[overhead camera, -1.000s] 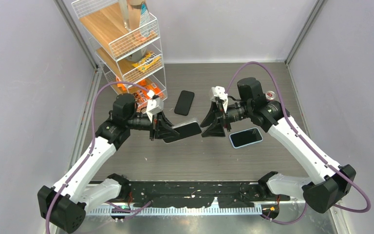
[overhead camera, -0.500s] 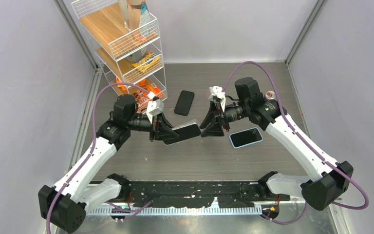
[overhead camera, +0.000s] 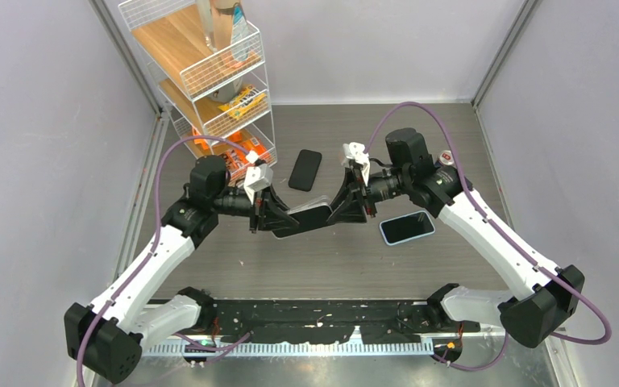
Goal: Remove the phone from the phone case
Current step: Remove the phone case from the phone.
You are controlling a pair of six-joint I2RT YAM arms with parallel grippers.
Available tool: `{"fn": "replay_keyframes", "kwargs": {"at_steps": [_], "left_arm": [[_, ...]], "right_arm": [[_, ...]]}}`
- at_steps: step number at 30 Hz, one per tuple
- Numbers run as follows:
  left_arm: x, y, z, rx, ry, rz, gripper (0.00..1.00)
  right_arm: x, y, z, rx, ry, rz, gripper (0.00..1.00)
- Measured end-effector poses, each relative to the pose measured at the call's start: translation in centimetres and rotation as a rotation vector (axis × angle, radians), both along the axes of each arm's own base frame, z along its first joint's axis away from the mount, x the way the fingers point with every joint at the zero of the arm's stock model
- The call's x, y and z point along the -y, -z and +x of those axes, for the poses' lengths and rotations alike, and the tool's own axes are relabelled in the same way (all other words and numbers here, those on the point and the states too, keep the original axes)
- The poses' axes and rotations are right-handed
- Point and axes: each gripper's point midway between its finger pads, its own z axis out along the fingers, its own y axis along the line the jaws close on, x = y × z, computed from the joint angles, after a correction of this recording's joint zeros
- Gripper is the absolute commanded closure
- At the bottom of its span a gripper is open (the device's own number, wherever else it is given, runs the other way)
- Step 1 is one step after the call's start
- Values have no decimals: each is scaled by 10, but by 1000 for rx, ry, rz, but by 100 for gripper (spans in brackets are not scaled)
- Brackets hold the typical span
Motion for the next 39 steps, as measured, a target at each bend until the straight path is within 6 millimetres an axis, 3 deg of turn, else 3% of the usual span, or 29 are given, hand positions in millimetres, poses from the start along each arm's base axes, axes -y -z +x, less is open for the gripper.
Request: {"fn": "replay_keyframes", "kwargs": {"at_steps": [6, 18, 20, 24, 27, 34, 39], "left_arm": [[5, 1, 6, 7, -24, 12, 100], [12, -1, 17, -63, -74, 10, 100], [13, -4, 19, -78, -81, -1, 100], [14, -11, 22, -79, -88, -22, 100], [13, -9, 24, -72, -96, -26, 99], [11, -8, 24, -49, -103, -28, 63], [10, -17, 25, -22, -114, -43, 28]], "right_arm": [[-3, 1, 0, 19, -14, 14, 71], [-8, 10, 5, 57, -18, 30, 71], [-9, 10, 6, 64, -17, 33, 74], [-13, 9, 9, 74, -15, 40, 94], [-12, 12, 13, 60, 11, 22, 94], [-13, 12, 14, 89, 7, -5, 94], [-12, 21, 6, 124, -25, -53, 95]]}}
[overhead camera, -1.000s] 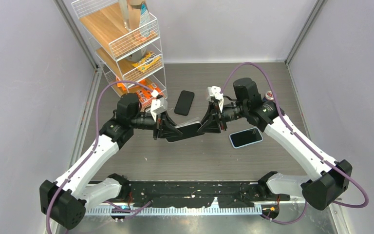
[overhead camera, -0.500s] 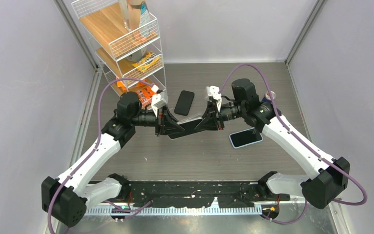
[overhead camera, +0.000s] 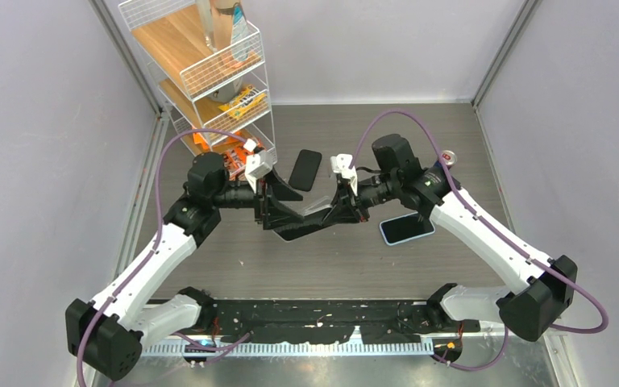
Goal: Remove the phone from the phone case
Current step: Remove the phone case from the phone.
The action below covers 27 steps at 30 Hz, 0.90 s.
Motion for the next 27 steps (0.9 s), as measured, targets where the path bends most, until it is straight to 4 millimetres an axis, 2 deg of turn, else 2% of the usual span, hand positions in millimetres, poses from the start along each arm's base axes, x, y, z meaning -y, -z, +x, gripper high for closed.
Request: {"fn": "replay_keyframes", "kwargs": {"at_steps": [4, 11, 18, 27], "left_arm": [[0, -12, 1, 15, -6, -12, 20], [5, -35, 19, 10, -62, -32, 21], [18, -21, 32, -58, -102, 1, 23], [30, -12, 33, -116, -92, 27, 24]], "right_arm": [[4, 11, -4, 0, -7, -46, 95], [8, 19, -2, 17, 0, -80, 95], [9, 19, -2, 27, -1, -81, 95], [9, 19, -1, 28, 2, -83, 94]]}}
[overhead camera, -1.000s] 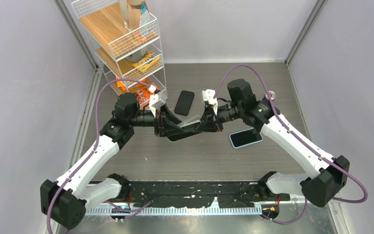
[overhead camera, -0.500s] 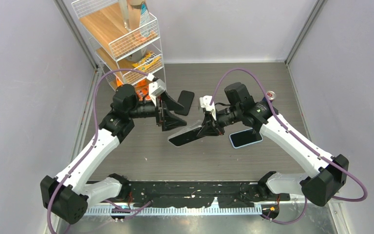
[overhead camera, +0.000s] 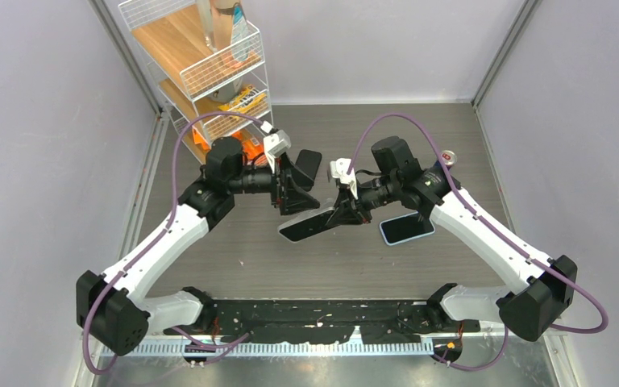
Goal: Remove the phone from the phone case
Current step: Remove the phone case from the phone.
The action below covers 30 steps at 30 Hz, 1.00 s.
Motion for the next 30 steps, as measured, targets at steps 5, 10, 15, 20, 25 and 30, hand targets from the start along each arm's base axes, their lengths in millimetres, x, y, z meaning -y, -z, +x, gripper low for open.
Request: {"fn": "replay_keyframes", "kwargs": {"at_steps": [5, 10, 15, 20, 25, 30], "left_arm": [[5, 4, -6, -11, 21, 10, 25], [7, 8, -8, -21, 25, 26, 27], [8, 10, -7, -14, 21, 39, 30], [9, 10, -5, -14, 18, 47, 34], [12, 12, -4, 2, 19, 56, 39], [14, 18, -4, 19, 21, 81, 40]], "right_arm": [[0, 1, 1, 3, 5, -3, 94], [0, 1, 1, 4, 8, -5, 95], [1, 1, 2, 5, 11, -8, 94], [1, 2, 3, 7, 15, -11, 95], [2, 3, 3, 3, 18, -17, 95], [2, 4, 1, -1, 17, -21, 94]]}}
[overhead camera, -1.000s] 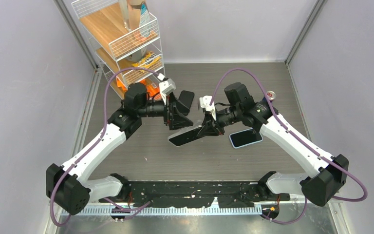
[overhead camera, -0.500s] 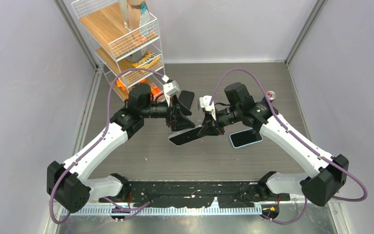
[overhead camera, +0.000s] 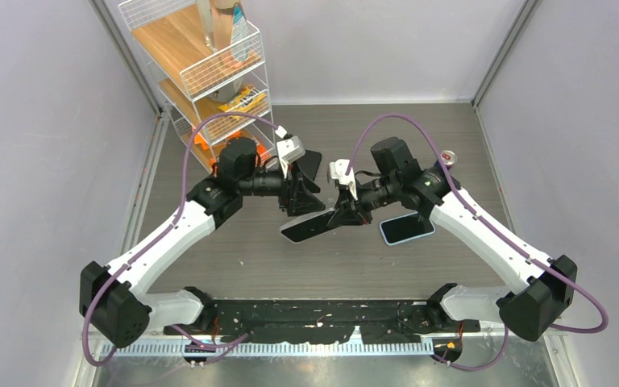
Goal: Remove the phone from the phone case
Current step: Remove the phone case from the phone.
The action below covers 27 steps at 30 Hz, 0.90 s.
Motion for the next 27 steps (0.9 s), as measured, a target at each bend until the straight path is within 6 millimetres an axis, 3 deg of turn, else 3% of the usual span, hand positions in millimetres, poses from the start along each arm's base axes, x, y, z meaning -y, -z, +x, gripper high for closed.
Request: {"fn": "replay_keyframes", "kwargs": {"at_steps": [8, 11, 13, 17, 22, 27], "left_arm": [[4, 9, -4, 17, 17, 30, 44], [6, 14, -5, 13, 32, 42, 50], [8, 17, -7, 5, 43, 46, 61], [10, 22, -13, -16, 73, 55, 100], [8, 29, -12, -27, 56, 68, 100], [-13, 59, -1, -60, -68, 96, 100]], "right_arm": [[1, 2, -3, -14, -1, -12, 94], [1, 3, -3, -15, -2, -14, 95], [2, 4, -3, -17, 2, -19, 94], [3, 5, 0, -10, 16, -28, 95], [3, 4, 2, 2, 24, -27, 95], [8, 2, 2, 13, 37, -19, 95]]}}
